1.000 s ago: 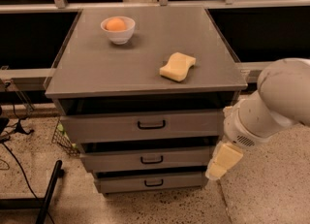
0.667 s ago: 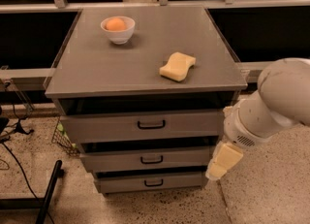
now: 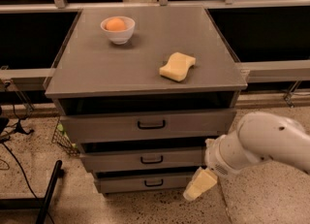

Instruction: Open middle drawer

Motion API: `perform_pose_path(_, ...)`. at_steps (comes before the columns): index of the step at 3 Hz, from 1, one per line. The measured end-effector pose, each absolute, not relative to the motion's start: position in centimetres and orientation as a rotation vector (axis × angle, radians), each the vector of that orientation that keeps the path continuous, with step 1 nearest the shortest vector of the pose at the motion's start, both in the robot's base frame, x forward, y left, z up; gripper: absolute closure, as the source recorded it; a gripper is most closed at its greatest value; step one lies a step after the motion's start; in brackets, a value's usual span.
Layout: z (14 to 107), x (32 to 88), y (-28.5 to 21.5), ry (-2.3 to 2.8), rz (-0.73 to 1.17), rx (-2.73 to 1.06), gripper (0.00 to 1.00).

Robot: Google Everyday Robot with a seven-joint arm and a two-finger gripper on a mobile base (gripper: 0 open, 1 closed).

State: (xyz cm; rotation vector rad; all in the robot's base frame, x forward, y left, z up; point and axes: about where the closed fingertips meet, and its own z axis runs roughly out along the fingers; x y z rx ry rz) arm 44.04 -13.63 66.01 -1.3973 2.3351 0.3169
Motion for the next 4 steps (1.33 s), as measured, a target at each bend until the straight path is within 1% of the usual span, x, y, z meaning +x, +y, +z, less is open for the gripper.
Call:
perform_pose_path(1,61.6,44.6,-11.7,2.299,0.396,-1.336,0.0)
perform_pose_path(4,59.3,45.8,-11.5,2.205,0.418,-1.356,0.0)
